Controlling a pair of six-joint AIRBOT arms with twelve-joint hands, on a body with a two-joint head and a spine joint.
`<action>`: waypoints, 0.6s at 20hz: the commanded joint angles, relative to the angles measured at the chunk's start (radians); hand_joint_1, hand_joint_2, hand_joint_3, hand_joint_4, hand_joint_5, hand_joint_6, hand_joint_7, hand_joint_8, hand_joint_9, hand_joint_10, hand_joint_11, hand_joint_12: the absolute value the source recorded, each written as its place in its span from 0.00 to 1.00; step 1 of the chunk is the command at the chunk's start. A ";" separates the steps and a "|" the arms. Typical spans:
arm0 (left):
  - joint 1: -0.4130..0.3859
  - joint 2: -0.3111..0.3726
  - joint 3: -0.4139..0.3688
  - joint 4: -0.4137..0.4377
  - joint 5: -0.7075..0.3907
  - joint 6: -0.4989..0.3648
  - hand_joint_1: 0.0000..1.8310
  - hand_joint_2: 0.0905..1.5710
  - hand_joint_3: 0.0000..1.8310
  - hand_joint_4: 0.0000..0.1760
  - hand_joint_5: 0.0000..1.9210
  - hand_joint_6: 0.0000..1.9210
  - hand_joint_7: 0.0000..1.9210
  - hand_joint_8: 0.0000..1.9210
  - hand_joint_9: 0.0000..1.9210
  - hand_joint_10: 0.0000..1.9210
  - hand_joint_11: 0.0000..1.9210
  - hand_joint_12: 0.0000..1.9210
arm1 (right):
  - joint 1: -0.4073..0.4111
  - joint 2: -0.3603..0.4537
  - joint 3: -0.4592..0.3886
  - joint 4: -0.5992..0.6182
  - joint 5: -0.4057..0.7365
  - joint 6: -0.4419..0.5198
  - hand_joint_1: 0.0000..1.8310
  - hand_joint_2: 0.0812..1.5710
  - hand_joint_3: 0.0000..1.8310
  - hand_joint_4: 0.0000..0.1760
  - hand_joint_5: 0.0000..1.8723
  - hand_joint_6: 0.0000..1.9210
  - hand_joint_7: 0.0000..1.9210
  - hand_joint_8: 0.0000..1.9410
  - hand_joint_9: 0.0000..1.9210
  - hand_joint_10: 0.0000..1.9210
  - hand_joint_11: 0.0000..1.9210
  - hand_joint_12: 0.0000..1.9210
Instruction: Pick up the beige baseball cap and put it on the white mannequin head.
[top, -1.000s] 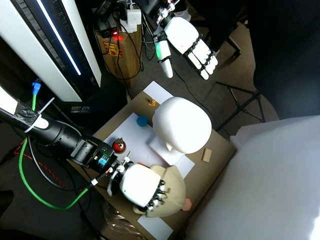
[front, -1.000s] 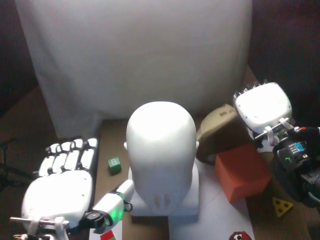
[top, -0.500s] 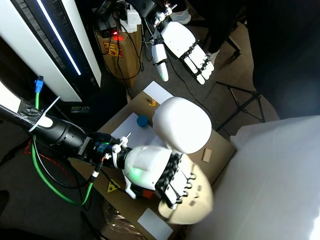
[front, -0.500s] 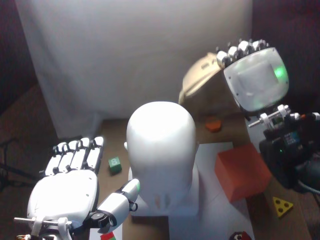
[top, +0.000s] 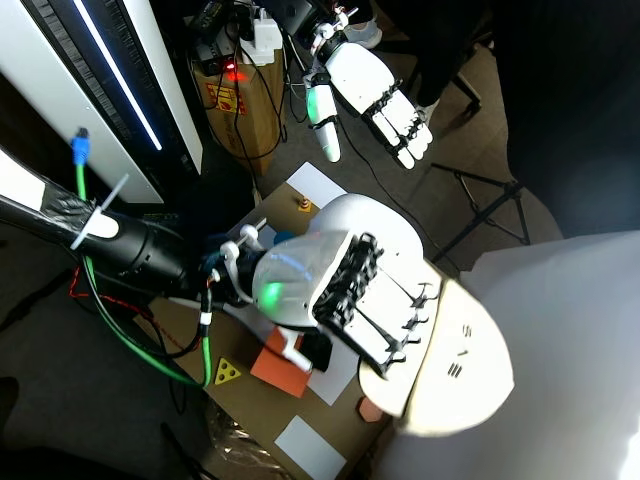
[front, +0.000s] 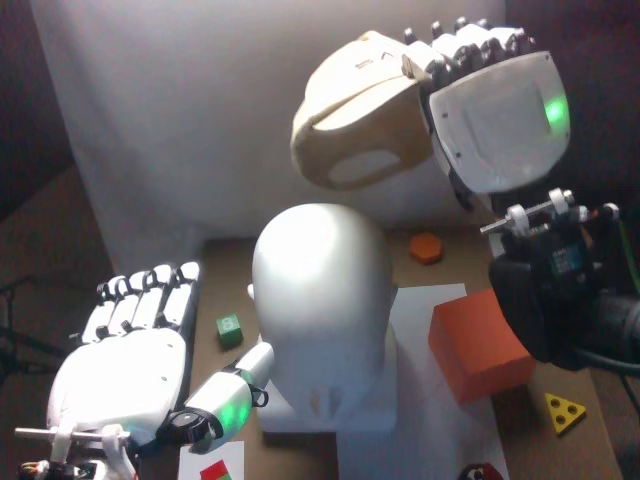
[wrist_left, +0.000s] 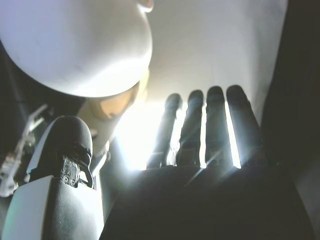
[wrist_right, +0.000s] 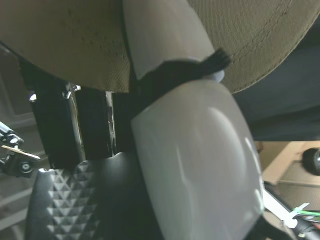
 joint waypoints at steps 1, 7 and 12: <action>-0.003 0.009 0.001 0.069 -0.093 -0.004 0.00 0.74 0.01 0.12 0.00 0.00 0.00 0.00 0.00 0.00 0.00 0.00 | 0.020 0.008 -0.008 -0.006 0.113 -0.014 0.77 0.61 0.00 0.00 0.63 0.23 0.67 0.19 0.66 0.38 0.73 0.13; 0.004 0.029 -0.001 0.060 -0.093 -0.005 0.00 0.74 0.01 0.13 0.00 0.00 0.00 0.00 0.00 0.00 0.00 0.00 | 0.052 0.037 -0.166 -0.027 0.113 -0.080 0.77 0.62 0.00 0.00 0.62 0.25 0.68 0.18 0.66 0.37 0.73 0.13; 0.008 0.040 -0.012 0.058 -0.094 -0.011 0.00 0.74 0.01 0.13 0.00 0.00 0.00 0.00 0.00 0.00 0.00 0.00 | 0.031 0.079 -0.334 -0.079 0.113 -0.150 0.77 0.61 0.00 0.00 0.62 0.26 0.68 0.18 0.66 0.37 0.73 0.12</action>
